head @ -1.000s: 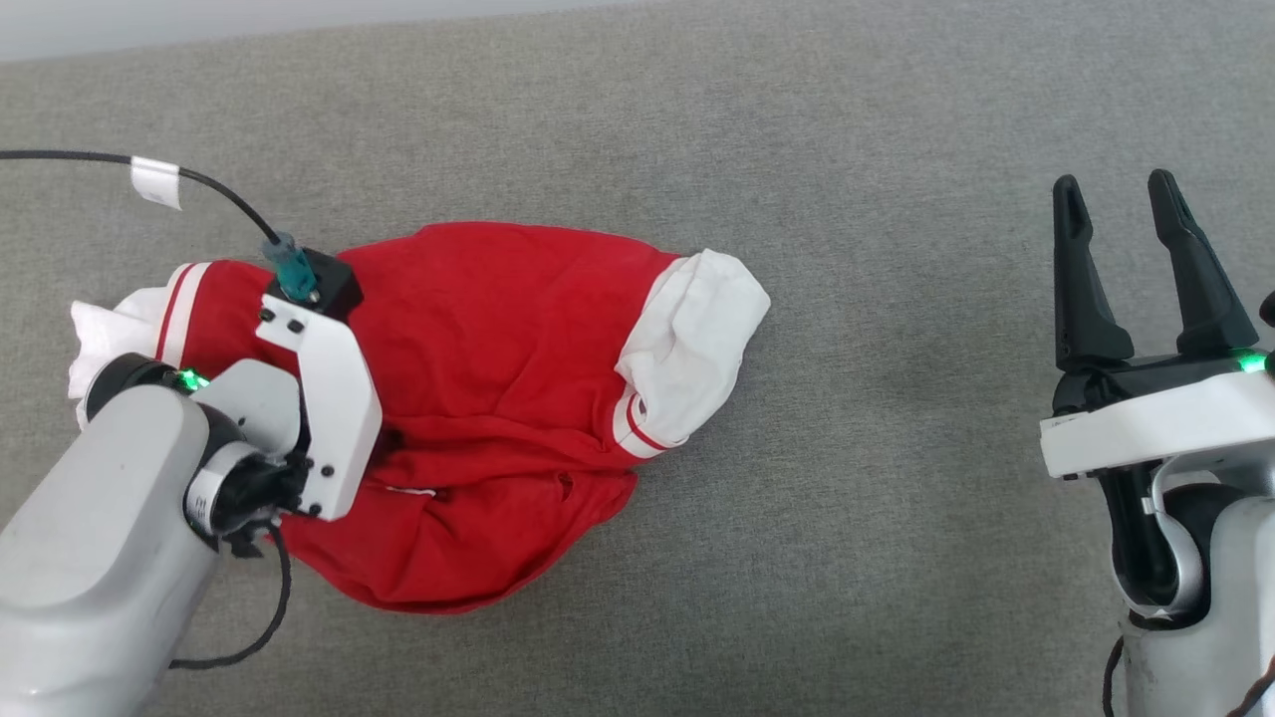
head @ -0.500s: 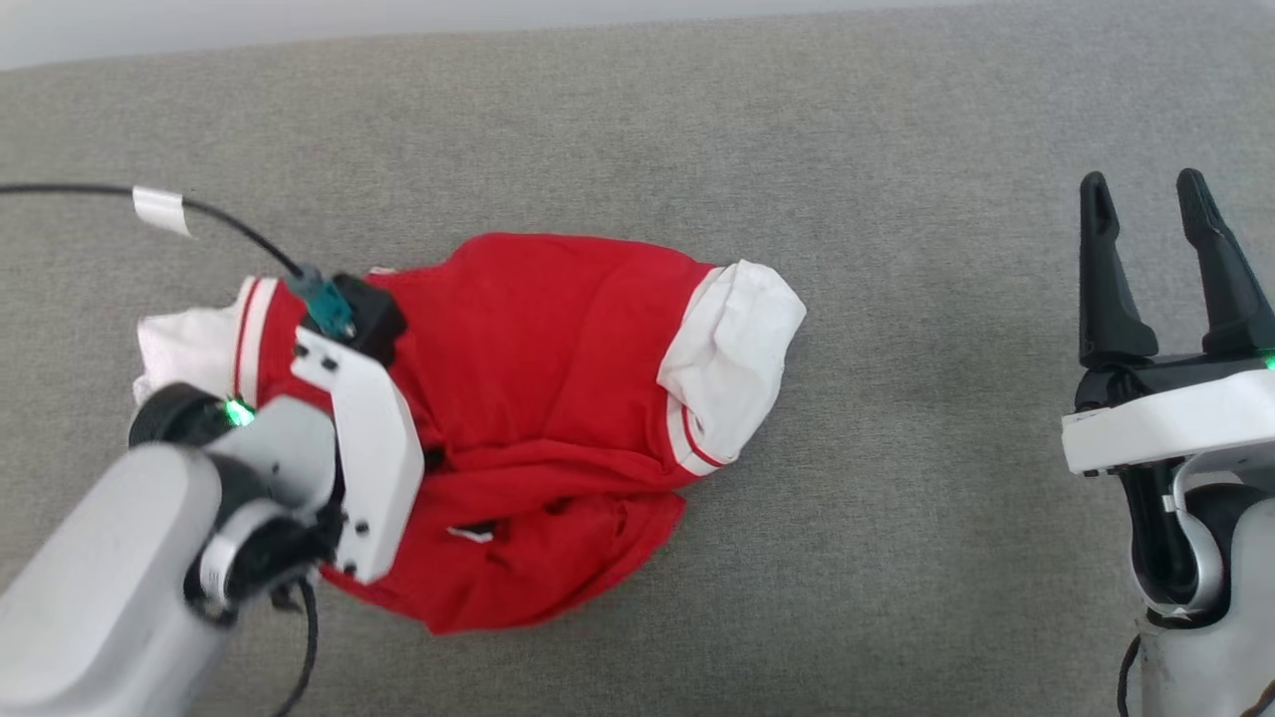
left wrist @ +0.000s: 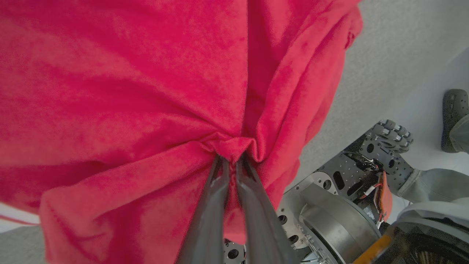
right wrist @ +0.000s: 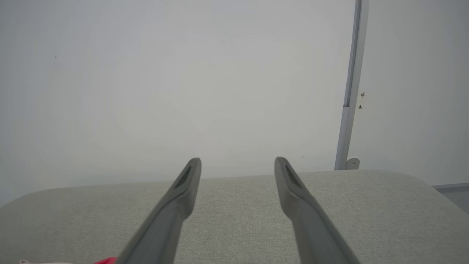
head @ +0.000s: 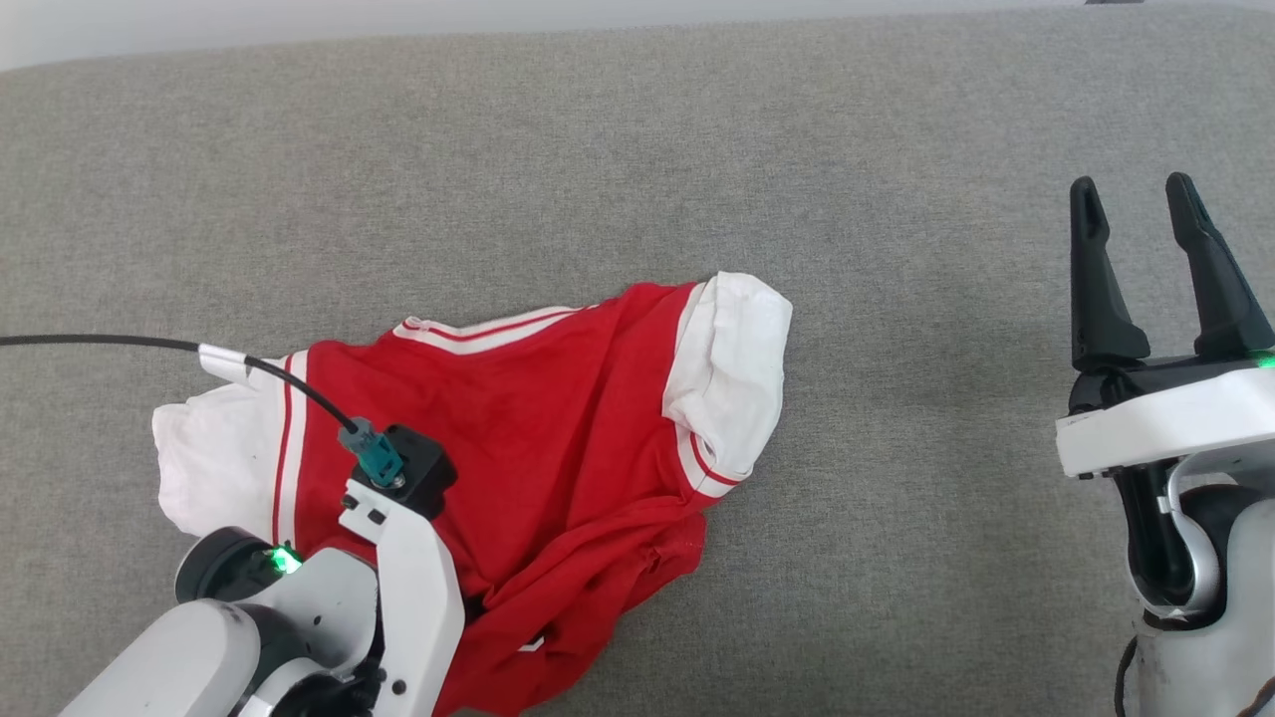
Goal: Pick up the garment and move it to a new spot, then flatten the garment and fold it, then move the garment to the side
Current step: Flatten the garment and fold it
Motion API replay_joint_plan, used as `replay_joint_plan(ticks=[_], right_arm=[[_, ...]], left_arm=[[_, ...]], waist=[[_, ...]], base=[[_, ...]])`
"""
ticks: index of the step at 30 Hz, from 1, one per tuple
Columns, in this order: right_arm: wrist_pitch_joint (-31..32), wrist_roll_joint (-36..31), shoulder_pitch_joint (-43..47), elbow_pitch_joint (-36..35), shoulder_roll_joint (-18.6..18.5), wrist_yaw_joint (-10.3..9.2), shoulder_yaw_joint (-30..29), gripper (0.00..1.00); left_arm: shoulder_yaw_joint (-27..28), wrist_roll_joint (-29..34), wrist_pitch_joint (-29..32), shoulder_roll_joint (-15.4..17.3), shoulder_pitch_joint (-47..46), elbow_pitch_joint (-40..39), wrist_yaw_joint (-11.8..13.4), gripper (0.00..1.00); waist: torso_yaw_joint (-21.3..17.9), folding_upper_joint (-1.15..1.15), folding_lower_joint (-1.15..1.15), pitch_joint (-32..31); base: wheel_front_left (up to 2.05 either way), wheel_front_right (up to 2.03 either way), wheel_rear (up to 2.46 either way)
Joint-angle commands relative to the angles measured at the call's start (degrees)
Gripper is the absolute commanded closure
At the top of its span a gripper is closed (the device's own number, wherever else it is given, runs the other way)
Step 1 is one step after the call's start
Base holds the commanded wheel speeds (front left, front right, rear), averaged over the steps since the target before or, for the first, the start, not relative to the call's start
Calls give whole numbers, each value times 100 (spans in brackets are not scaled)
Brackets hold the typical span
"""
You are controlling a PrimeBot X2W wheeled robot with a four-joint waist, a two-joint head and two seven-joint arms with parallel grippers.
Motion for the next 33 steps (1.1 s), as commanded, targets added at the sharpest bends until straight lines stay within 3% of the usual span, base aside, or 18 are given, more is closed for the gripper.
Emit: replay_joint_plan(ticks=[1, 2, 3, 4, 5, 10, 19, 25, 33], right_arm=[[7, -24, 38, 5, -3, 0, 2, 0], [15, -22, 41, 15, -3, 0, 14, 0], [20, -13, 40, 27, -3, 0, 23, 0], [21, -3, 38, 38, -3, 0, 32, 0], [24, 1, 41, 48, -3, 0, 40, 0], [43, 15, 94, 73, -3, 0, 41, 0], [91, -24, 137, 21, -2, 0, 23, 0], [117, -19, 104, -29, -2, 0, 69, 0], [228, -115, 8, -150, -3, 0, 122, 0]], left_arm=[[-12, -24, -54, -26, 62, 46, 4, 100], [2, -41, -114, -70, 74, 94, -1, 100], [14, -35, -175, -95, 66, 147, -17, 84], [28, -11, -227, -95, 48, 197, -35, 22], [52, -6, -280, -110, 23, 240, -47, 0], [277, -185, -287, -65, -112, 239, 42, 0], [1063, -410, 57, 521, -526, 168, 432, 0], [1397, -438, 24, 751, -763, 820, 502, 0], [1501, -516, -163, 605, -1115, 2278, 344, 0]], waist=[[-4, 0, 0, -3], [-6, 0, 0, -7], [-11, 0, 0, -13], [-17, 0, 0, -19], [-15, 0, 0, -27], [7, 0, 0, -99], [58, 0, 0, -194], [71, 0, 0, -140], [47, 0, 0, 25]], base=[[0, 0, 0], [0, 0, 0], [0, 0, 0], [0, 0, 0], [0, 0, 0], [0, 0, 0], [0, 0, 0], [0, 0, 0], [0, 0, 0]])
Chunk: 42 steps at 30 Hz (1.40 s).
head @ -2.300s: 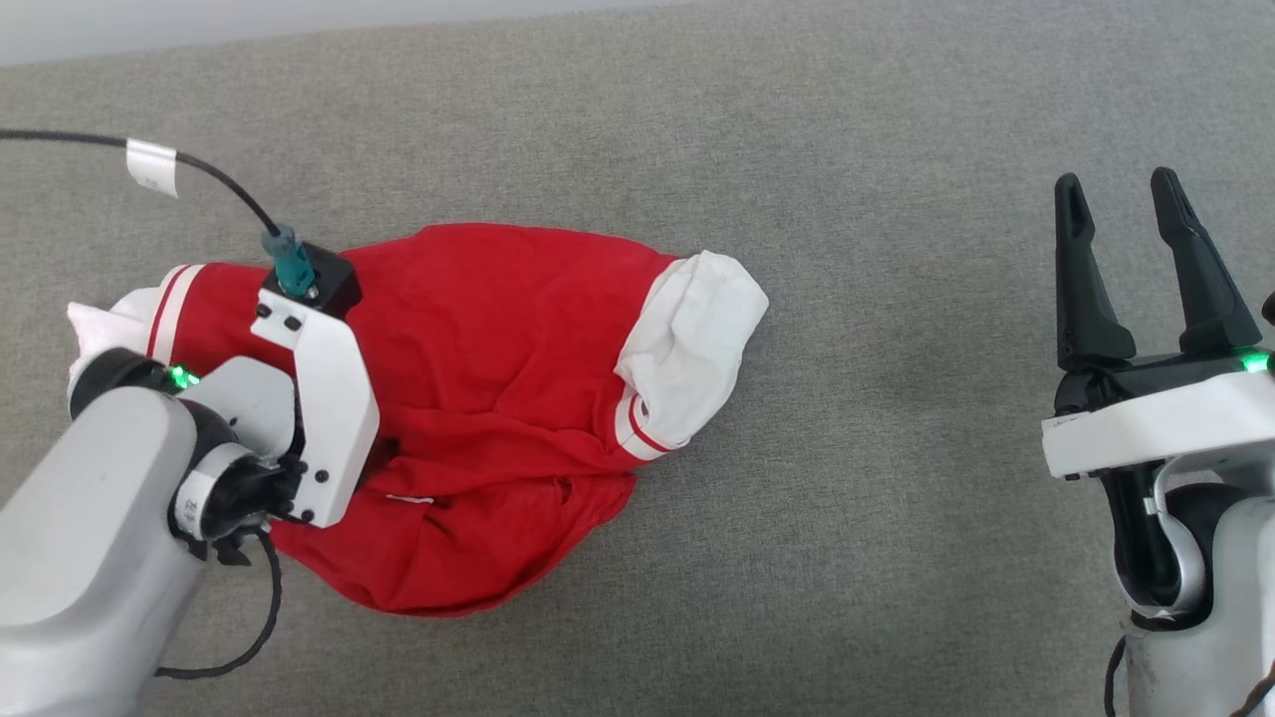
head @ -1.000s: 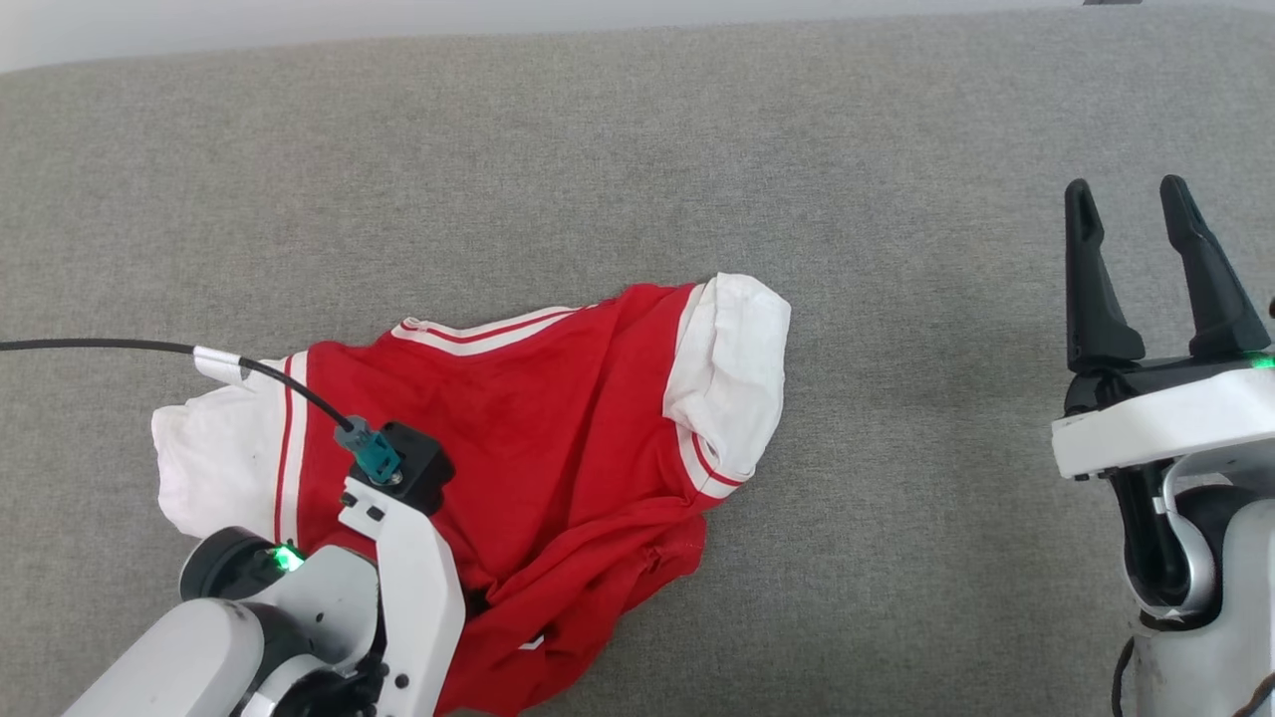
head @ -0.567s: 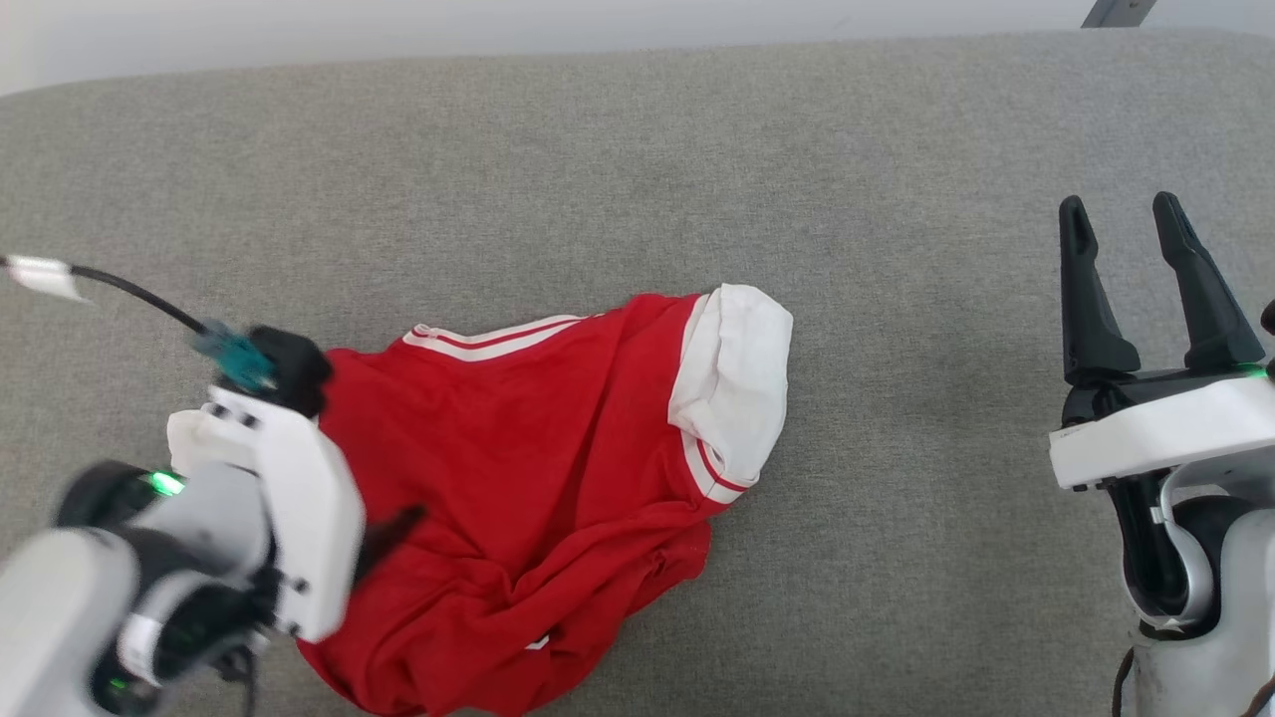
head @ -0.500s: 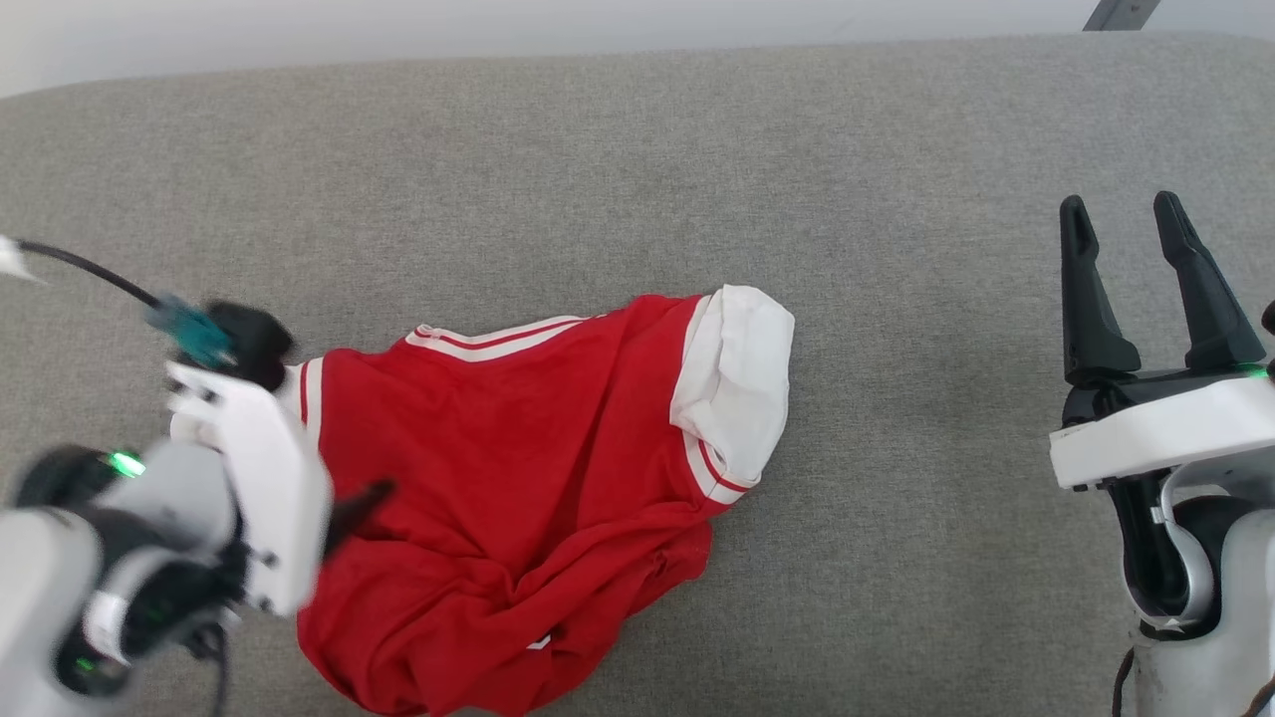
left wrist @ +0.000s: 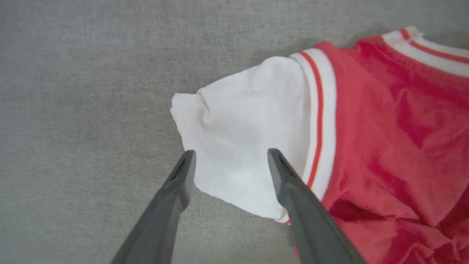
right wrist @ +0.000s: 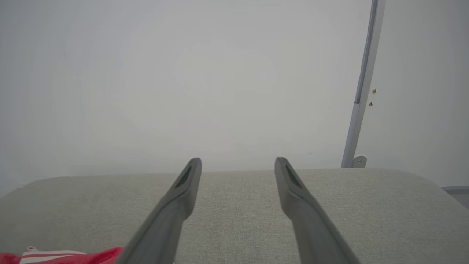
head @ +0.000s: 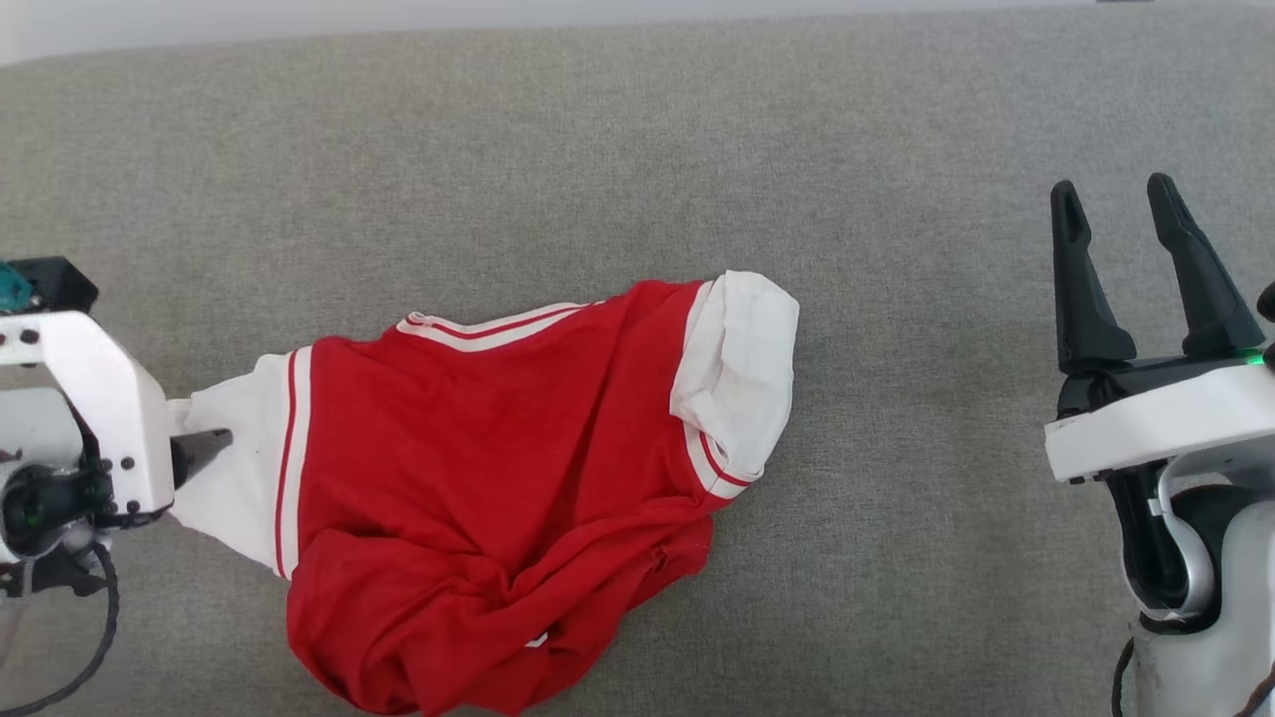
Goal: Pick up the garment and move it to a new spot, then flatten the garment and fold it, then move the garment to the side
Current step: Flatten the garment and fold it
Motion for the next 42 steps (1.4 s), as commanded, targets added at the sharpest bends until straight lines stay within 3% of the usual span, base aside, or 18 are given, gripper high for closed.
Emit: replay_joint_plan(ticks=[1, 8, 18, 19, 23, 32, 42], right_arm=[[34, -65, -44, -48, -2, 0, 12, 0], [254, -143, -103, -254, -2, 0, 57, 0], [855, -189, -163, -244, -71, 0, 442, 0], [977, -154, -172, -205, -102, 0, 525, 0], [1669, 25, -269, 78, -258, 0, 864, 0], [3451, 418, -774, 803, -644, 0, 1427, 0], [4346, 686, -1263, 1732, -808, 0, 1978, 0]], left_arm=[[-14, -27, -50, -81, -109, 209, -49, 0], [-104, 156, -492, -293, -414, 1395, -255, 0], [-249, 21, -829, -860, -596, 2549, -592, 0], [-277, -4, -815, -915, -616, 2640, -622, 100], [-341, -46, -896, -1131, -773, 2801, -856, 100], [-502, 59, -1031, -1428, -1168, 3089, -1039, 100], [-576, 57, -1144, -1627, -1397, 3230, -1145, 100]], waist=[[-14, 0, 0, 41], [-59, 0, 0, 265], [37, 0, 0, 424], [58, 0, 0, 433], [159, 0, 0, 476], [436, 0, 0, 622], [617, 0, 0, 715]], base=[[0, 0, 0], [0, 0, 0], [0, 0, 0], [0, 0, 0], [0, 0, 0], [0, 0, 0], [0, 0, 0]])
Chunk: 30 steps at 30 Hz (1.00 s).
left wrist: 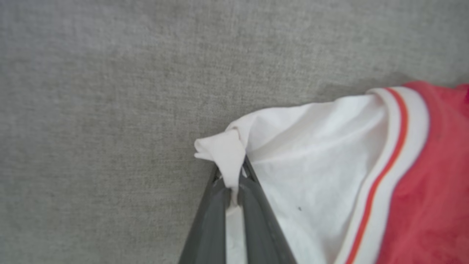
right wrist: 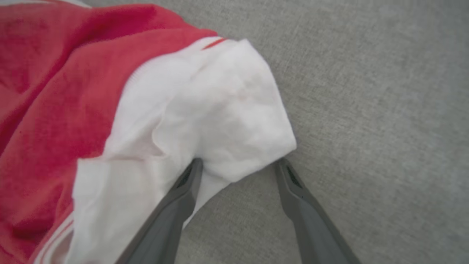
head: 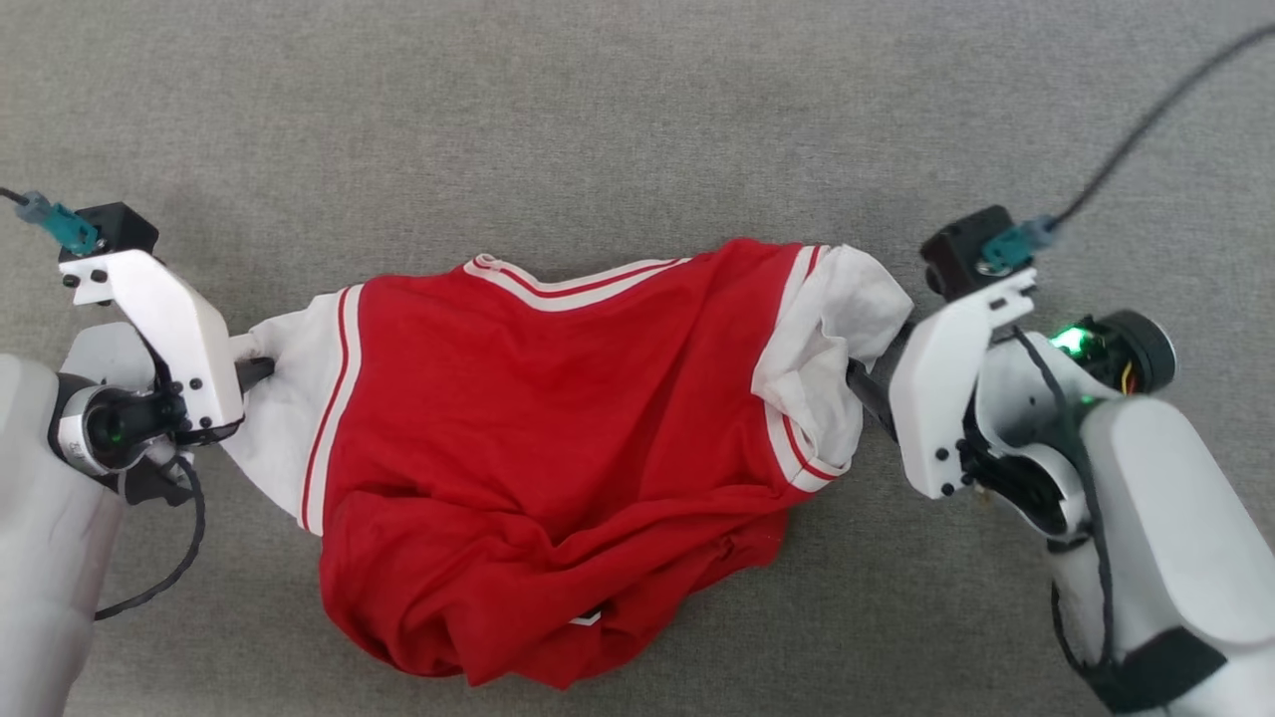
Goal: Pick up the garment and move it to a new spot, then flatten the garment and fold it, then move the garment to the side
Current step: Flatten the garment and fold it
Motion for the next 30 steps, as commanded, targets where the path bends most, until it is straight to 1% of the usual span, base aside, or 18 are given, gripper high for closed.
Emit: replay_joint_plan(ticks=[1, 3, 4, 5, 6, 10, 12, 16, 18, 21, 26, 30], right_arm=[[122, -27, 19, 206, -20, 0, 131, 0], [214, 91, -11, 517, 23, 1, 314, 0], [241, 61, -64, 643, -23, 1, 466, 0], [244, 57, -102, 740, -76, 1, 617, 46], [175, 125, -143, 802, -89, 1, 675, 100], [-63, 330, -411, 796, -236, 0, 706, 100], [-117, 428, -561, 652, -385, 0, 717, 100], [-242, 715, -752, 259, -563, 0, 597, 100], [-244, 797, -812, 113, -670, 0, 555, 100], [-324, 937, -941, -70, -803, 0, 428, 100], [-467, 1113, -1193, -287, -968, 0, 289, 100], [-605, 1166, -1448, -419, -1113, 0, 207, 100]], left_arm=[[-167, 41, -32, -308, 137, 133, -37, 100], [-176, 40, -56, -354, 82, 158, -51, 100], [-176, 32, -74, -372, 69, 174, -58, 100], [-179, 27, -80, -384, 56, 191, -57, 100], [-184, 35, -99, -384, 41, 211, -57, 100], [-132, 50, -207, -311, -86, 213, -88, 100], [-114, 76, -215, -216, -168, 151, -91, 100], [-53, 60, -168, -14, -335, -108, -100, 100], [-38, 100, -133, 111, -408, -271, -100, 100], [-42, 127, -70, 177, -515, -582, -85, 100], [-26, 206, 105, 391, -726, -1168, 13, 100], [27, 234, 174, 495, -959, -1566, 71, 100]], waist=[[19, -1, 0, 18], [43, -1, 0, 33], [52, -1, 0, 37], [59, -1, 0, 38], [59, -1, 0, 38], [53, -1, 0, -26], [38, -1, 0, -87], [12, -1, 0, -257], [-4, -1, 0, -360], [-11, -1, 0, -519], [-23, -1, 0, -857], [-36, -1, 0, -1127]], base=[[0, 0, 0], [0, 0, 0], [0, 0, 0], [0, 0, 0], [0, 0, 0], [0, 0, 0], [0, 0, 0], [0, 0, 0], [0, 0, 0], [0, 0, 0], [0, 0, 0], [0, 0, 0]])
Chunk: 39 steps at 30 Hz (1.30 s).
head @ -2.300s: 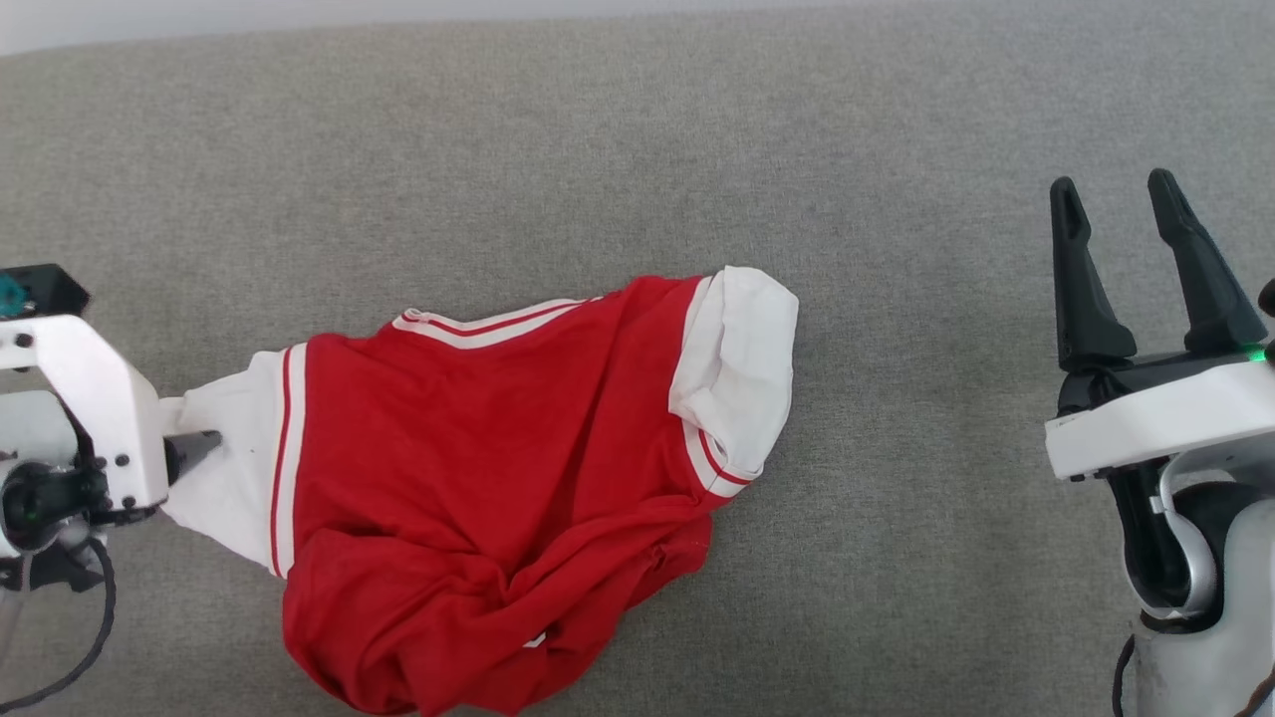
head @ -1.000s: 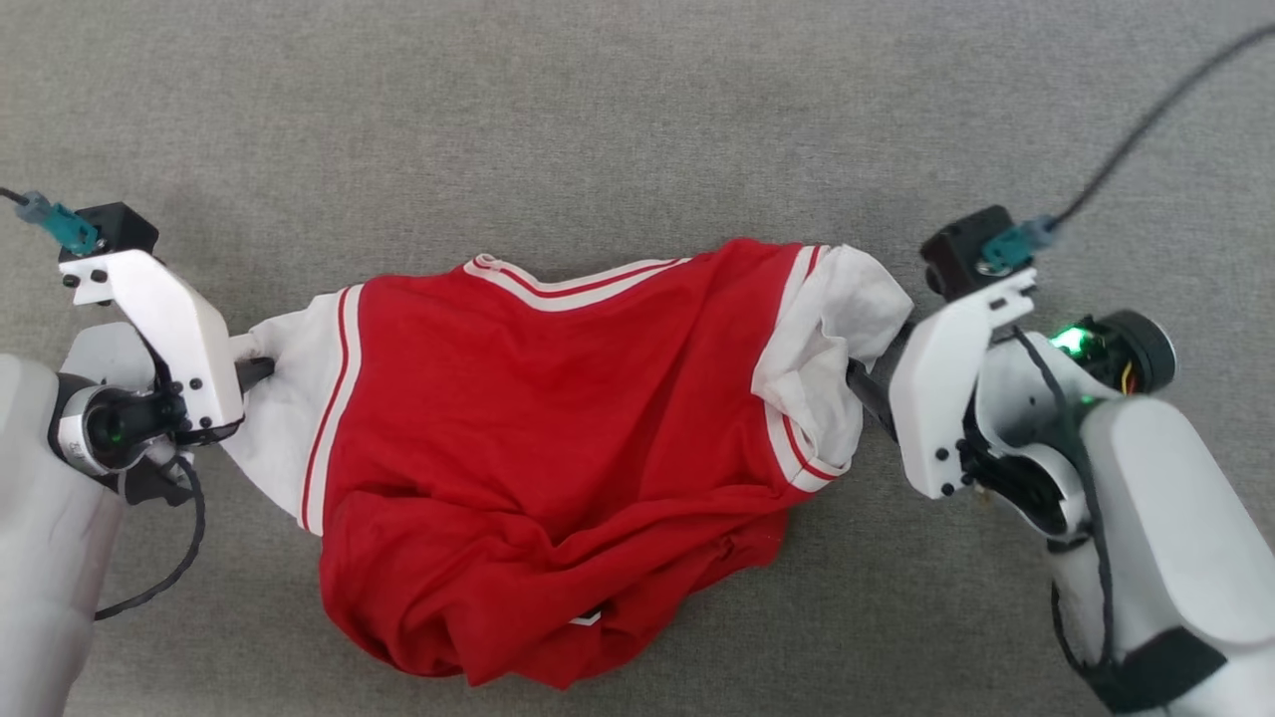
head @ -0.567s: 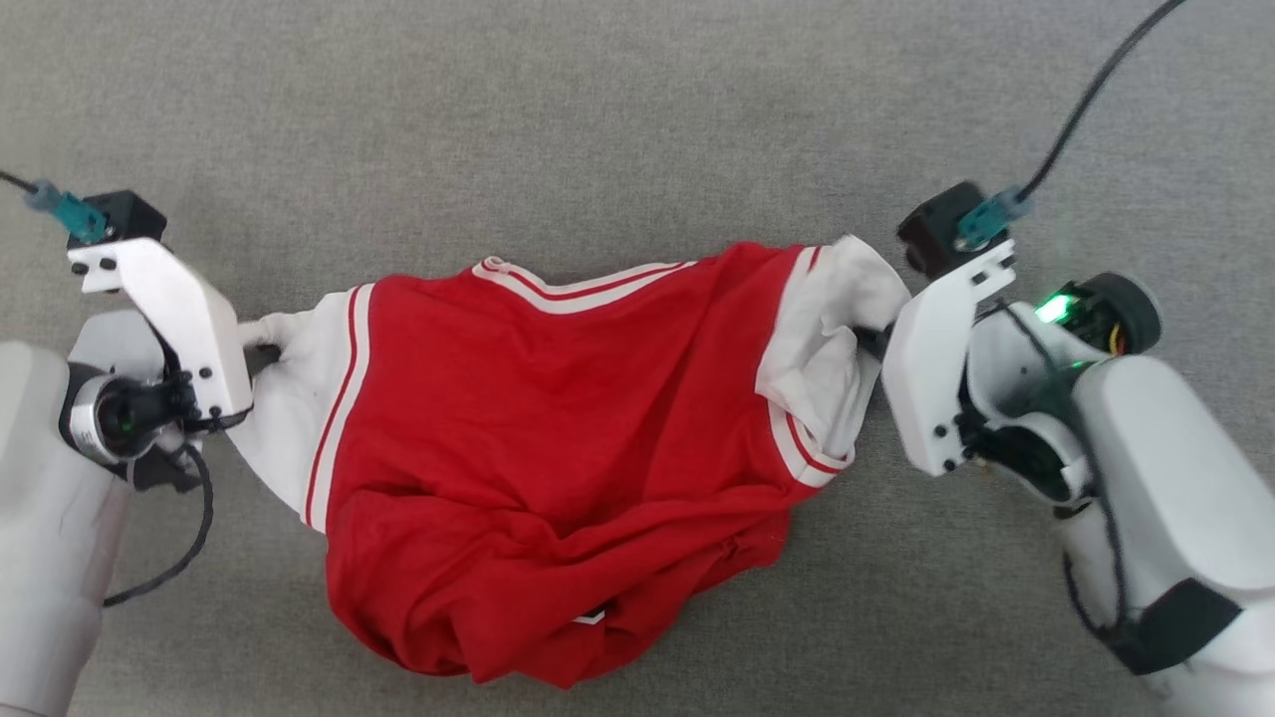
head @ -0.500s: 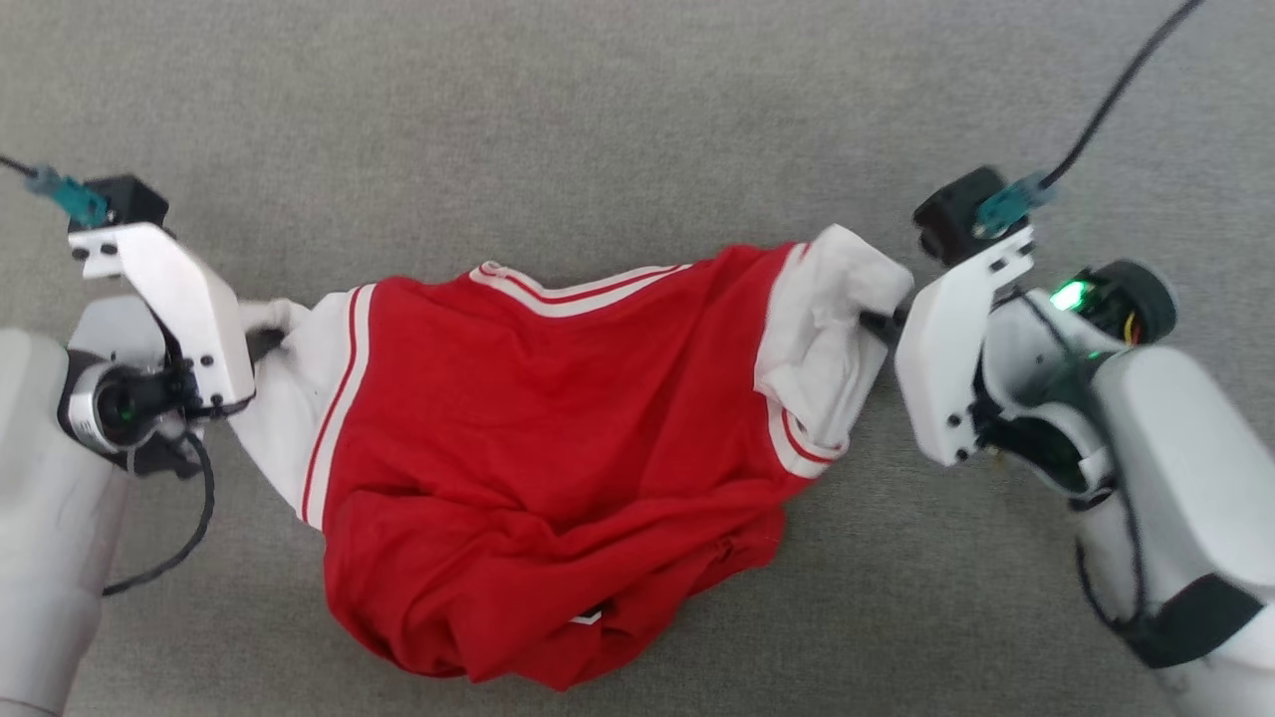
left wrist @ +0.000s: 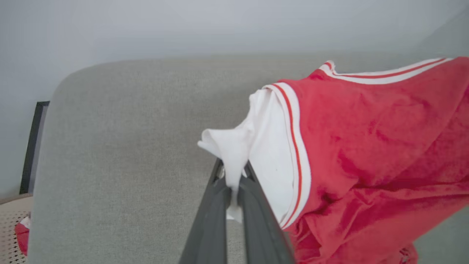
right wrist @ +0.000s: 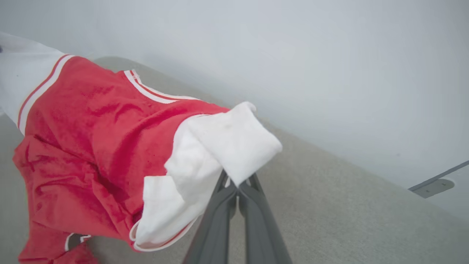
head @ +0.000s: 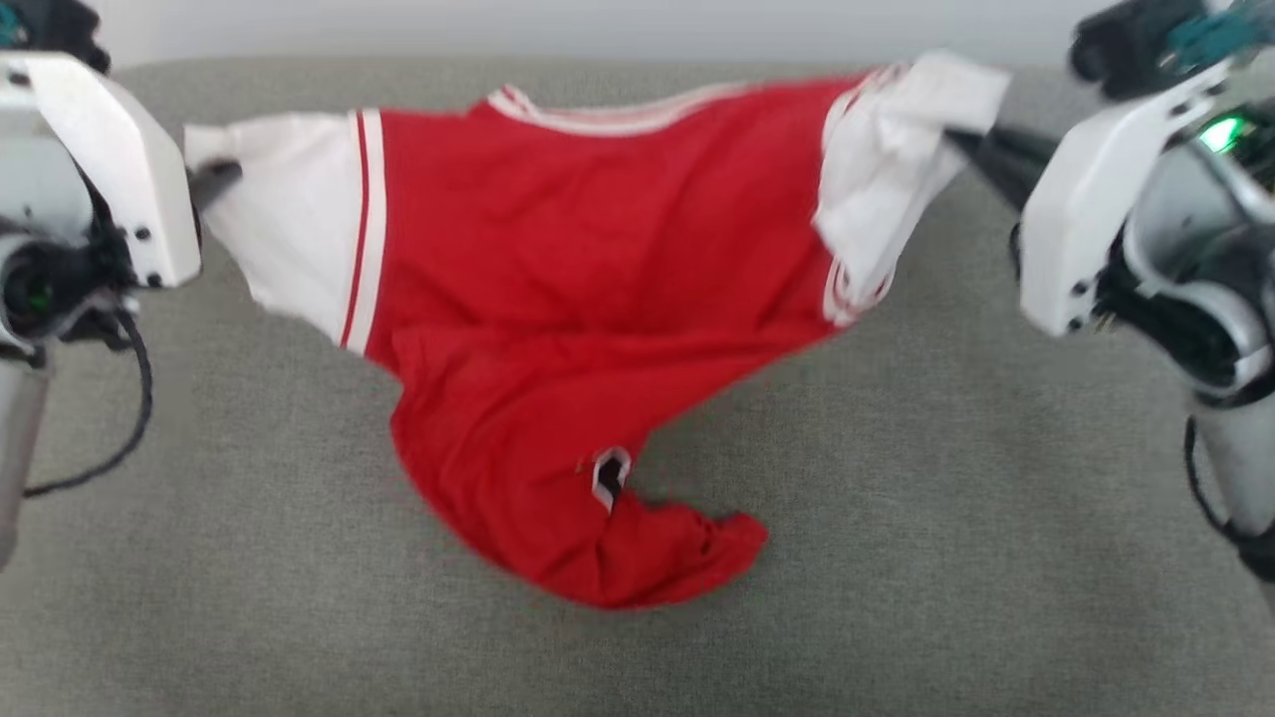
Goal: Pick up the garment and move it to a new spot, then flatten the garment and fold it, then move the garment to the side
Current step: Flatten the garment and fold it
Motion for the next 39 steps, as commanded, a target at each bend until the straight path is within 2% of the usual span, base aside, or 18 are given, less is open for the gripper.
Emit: replay_joint_plan(ticks=[1, 9, 24, 32, 39], right_arm=[[-132, 62, -176, -75, -35, -2, -93, 100], [-506, 5, -721, -90, -139, -2, -226, 100], [-1257, -49, -1671, 589, -52, -2, -160, 100], [-1585, -256, -2063, 1062, 45, -2, -275, 100], [-2215, -770, -2591, 1900, 303, -2, -336, 100]], left_arm=[[46, 35, 40, 61, -216, -159, 34, 100], [82, 144, 7, 160, -727, -339, -32, 100], [11, 256, -292, -24, -1538, -31, -251, 100], [-97, 391, -548, -183, -1878, 278, -311, 100], [-116, 668, -1210, -355, -2383, 882, -335, 100]], waist=[[-17, 0, 0, -250], [-59, 0, 0, -665], [-135, 0, 0, -1140], [-181, 0, 0, -957], [-253, 0, 0, -476]], base=[[0, 0, 0], [0, 0, 0], [0, 0, 0], [0, 0, 0], [0, 0, 0]])
